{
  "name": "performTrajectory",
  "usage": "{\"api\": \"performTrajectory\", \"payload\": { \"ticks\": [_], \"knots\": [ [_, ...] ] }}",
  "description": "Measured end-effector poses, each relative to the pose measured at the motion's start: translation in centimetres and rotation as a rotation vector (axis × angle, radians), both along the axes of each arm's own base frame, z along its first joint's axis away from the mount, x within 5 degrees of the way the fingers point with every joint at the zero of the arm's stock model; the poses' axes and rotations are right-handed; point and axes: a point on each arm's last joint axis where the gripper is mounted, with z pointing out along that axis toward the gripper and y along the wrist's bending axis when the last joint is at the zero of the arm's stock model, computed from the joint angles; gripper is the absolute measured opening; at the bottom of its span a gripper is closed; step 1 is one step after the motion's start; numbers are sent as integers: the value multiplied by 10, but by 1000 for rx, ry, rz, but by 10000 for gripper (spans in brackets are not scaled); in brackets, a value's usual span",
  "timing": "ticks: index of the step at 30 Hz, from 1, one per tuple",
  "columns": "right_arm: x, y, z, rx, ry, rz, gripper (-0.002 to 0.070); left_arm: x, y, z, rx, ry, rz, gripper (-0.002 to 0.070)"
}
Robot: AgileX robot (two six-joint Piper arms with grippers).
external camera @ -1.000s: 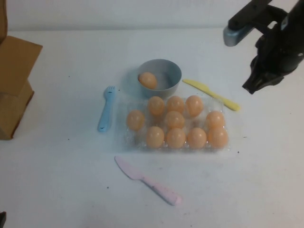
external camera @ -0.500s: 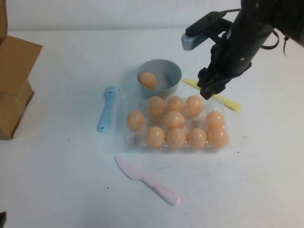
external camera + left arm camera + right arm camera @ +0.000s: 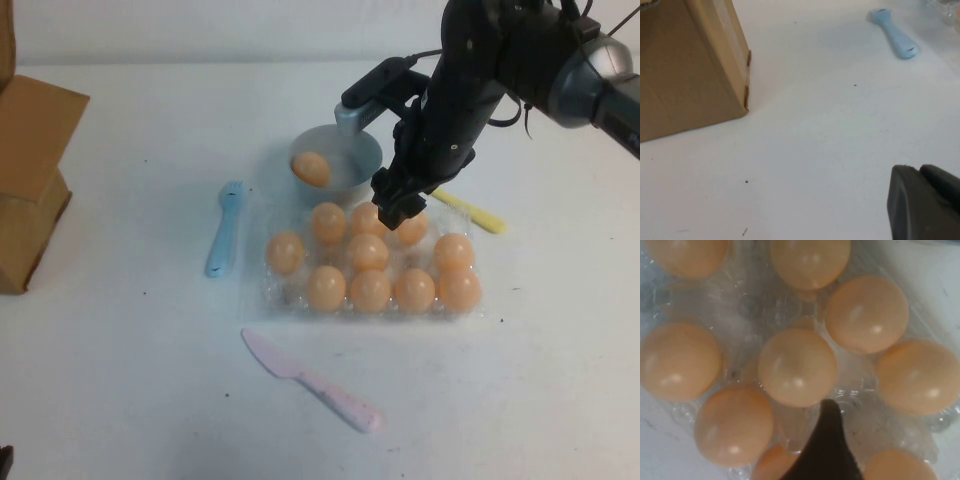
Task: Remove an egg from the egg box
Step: Pick up the egg from the plastic box
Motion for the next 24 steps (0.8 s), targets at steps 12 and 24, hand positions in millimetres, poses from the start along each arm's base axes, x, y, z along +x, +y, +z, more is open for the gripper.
{"api": "performTrajectory", "payload": {
  "ticks": [12, 24],
  "knots": [
    [11, -6, -14, -67, -26, -5, 520, 0, 0, 0, 0, 0, 0, -3],
    [22, -28, -14, -71, -37, 70, 519, 0, 0, 0, 0, 0, 0, -3]
  ]
}}
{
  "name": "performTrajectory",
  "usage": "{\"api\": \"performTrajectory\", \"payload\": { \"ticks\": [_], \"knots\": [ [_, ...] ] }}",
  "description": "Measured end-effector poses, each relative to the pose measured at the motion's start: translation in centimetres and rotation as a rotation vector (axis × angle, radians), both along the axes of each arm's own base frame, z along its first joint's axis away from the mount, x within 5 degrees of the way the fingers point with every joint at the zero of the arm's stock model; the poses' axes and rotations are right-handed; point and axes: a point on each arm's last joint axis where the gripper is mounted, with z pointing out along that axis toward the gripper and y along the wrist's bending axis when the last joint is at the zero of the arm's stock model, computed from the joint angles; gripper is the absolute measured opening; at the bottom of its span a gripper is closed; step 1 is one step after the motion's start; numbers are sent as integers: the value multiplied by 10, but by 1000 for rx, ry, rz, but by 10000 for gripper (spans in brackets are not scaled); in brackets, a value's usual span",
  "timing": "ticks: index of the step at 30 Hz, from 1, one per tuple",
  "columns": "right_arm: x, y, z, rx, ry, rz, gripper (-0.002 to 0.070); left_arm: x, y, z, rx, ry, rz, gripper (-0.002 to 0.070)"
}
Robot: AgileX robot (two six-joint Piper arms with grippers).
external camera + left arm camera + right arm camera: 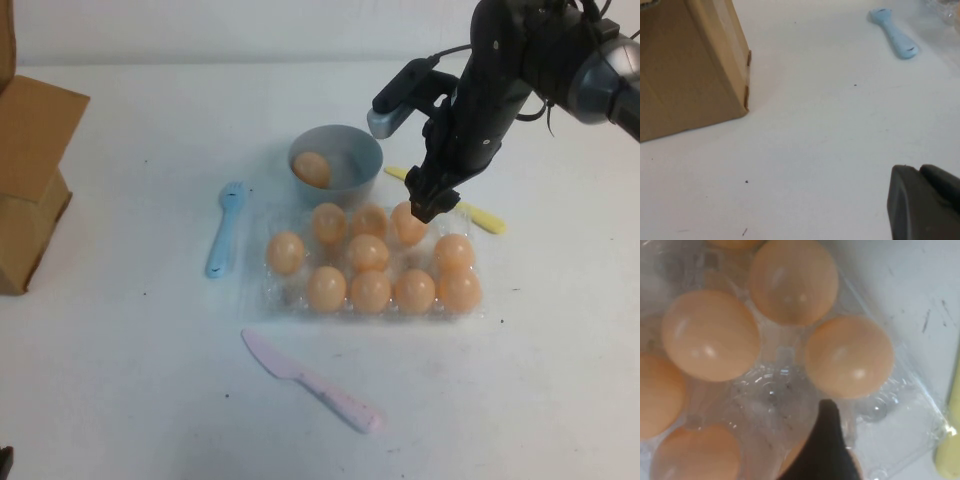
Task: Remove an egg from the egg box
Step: Pick up the egg from the plastic box
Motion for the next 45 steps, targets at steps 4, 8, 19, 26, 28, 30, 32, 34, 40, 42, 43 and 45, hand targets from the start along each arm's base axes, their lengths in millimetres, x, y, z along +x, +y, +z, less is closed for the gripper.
{"api": "performTrajectory", "payload": {
  "ticks": [4, 8, 19, 26, 28, 30, 32, 34, 40, 42, 43, 45],
  "knots": [
    [-1, 3, 0, 10, -5, 98, 519, 0, 0, 0, 0, 0, 0, -3],
    [-1, 6, 1, 21, -25, 169, 519, 0, 0, 0, 0, 0, 0, -3],
    [7, 11, -29, 8, 12, 209, 519, 0, 0, 0, 0, 0, 0, -3],
    [12, 13, -42, 8, 6, 207, 519, 0, 0, 0, 0, 0, 0, -3],
    [13, 13, -43, 11, 3, 206, 519, 0, 0, 0, 0, 0, 0, -3],
    [14, 13, -45, 12, 3, 205, 519, 0, 0, 0, 0, 0, 0, -3],
    [13, 14, -45, 15, 4, 205, 519, 0, 0, 0, 0, 0, 0, -3],
    [14, 14, -45, 18, 3, 204, 518, 0, 0, 0, 0, 0, 0, -3],
    [13, 14, -45, 10, 0, 243, 518, 0, 0, 0, 0, 0, 0, -3],
    [12, 14, -46, 0, 2, 273, 518, 0, 0, 0, 0, 0, 0, -3],
    [12, 14, -46, -6, 2, 293, 518, 0, 0, 0, 0, 0, 0, -3],
    [12, 14, -46, -15, -4, 328, 518, 0, 0, 0, 0, 0, 0, -3]
  ]
}}
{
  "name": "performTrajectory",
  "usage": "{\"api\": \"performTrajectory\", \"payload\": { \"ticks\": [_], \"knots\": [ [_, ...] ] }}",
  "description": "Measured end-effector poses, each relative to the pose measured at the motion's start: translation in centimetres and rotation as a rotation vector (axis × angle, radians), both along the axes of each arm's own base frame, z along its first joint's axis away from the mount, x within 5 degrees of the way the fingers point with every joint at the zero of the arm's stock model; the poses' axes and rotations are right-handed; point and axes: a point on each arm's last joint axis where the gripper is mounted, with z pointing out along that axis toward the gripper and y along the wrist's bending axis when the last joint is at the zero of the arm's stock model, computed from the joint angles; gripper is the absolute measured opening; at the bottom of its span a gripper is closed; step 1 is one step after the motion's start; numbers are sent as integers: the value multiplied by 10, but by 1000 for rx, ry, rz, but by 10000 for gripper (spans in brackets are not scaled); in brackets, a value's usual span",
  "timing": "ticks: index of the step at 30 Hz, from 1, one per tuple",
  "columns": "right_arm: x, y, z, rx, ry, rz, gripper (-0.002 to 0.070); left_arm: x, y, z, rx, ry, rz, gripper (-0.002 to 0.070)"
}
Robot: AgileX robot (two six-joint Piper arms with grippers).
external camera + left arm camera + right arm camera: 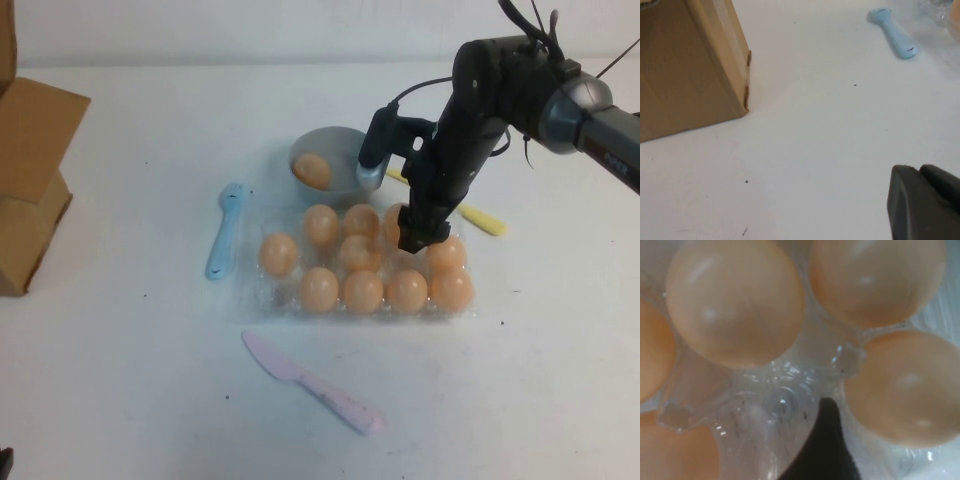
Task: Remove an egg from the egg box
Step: Pick up the egg from the plastic box
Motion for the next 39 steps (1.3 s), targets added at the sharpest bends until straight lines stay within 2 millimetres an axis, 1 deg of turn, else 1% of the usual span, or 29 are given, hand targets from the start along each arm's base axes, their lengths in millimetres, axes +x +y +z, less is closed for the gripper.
{"api": "performTrajectory", "payload": {
  "ticks": [6, 11, 14, 19, 25, 31, 39],
  "knots": [
    [1, 0, 2, -8, -19, 44, 518, 0, 0, 0, 0, 0, 0, -3],
    [6, 3, 24, 24, -83, 47, 518, 0, 0, 0, 0, 0, 0, -3],
    [7, 7, 33, 74, -95, 63, 515, 0, 0, 0, 0, 0, 0, -3],
    [2, 11, 34, 102, -64, 133, 488, 0, 0, 0, 0, 0, 0, -3],
    [2, 8, 34, 88, -51, 143, 456, 0, 0, 0, 0, 0, 0, -3],
    [5, -3, 33, 83, -39, 125, 452, 0, 0, 0, 0, 0, 0, -3],
    [6, -4, 34, 115, -29, 117, 452, 0, 0, 0, 0, 0, 0, -3]
  ]
}}
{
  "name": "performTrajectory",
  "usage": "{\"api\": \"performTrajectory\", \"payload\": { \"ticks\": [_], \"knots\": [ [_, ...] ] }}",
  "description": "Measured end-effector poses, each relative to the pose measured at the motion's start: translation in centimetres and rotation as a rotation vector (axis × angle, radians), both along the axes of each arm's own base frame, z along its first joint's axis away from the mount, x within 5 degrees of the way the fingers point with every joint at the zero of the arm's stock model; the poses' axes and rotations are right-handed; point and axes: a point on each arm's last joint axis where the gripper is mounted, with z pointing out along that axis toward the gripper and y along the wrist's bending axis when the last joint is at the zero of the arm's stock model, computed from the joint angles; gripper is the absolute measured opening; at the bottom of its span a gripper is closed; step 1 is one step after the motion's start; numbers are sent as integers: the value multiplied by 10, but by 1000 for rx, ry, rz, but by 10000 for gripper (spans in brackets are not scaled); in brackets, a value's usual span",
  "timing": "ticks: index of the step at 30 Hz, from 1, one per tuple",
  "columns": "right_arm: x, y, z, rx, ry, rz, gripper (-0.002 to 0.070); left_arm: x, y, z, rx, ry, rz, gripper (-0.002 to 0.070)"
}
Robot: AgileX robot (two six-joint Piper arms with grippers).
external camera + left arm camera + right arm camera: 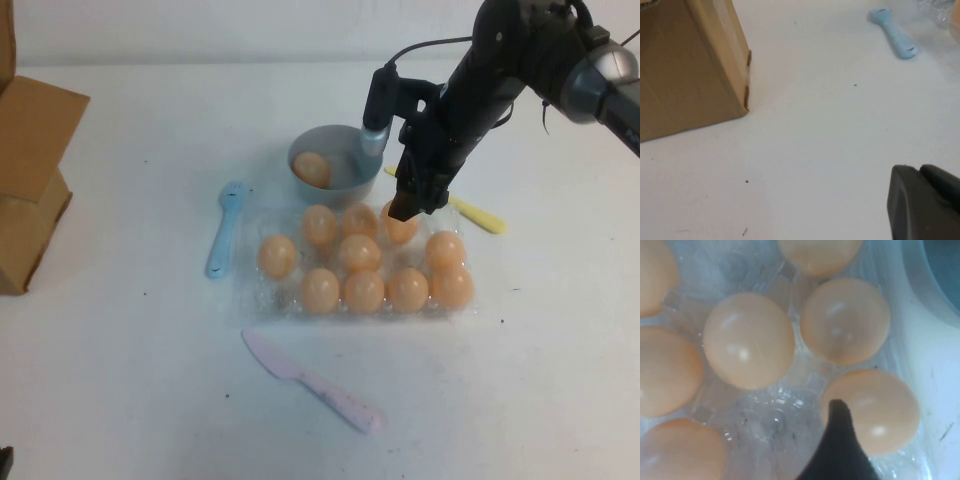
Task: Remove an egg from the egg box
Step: Pick up the egg from the plastic box
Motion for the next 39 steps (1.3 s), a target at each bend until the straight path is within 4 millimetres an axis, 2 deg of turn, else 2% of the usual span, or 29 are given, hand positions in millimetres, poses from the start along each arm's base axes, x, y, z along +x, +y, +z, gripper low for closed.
{"api": "performTrajectory", "payload": {
  "ticks": [9, 15, 29, 39],
  "knots": [
    [0, -1, 2, 55, 21, 7, 451, 0, 0, 0, 0, 0, 0, -3],
    [3, -3, -8, 48, 37, 5, 451, 0, 0, 0, 0, 0, 0, -3],
    [5, -7, -8, 61, 45, -7, 451, 0, 0, 0, 0, 0, 0, -3],
    [2, -6, -26, 56, 100, 7, 435, 0, 0, 0, 0, 0, 0, -3]
  ]
}}
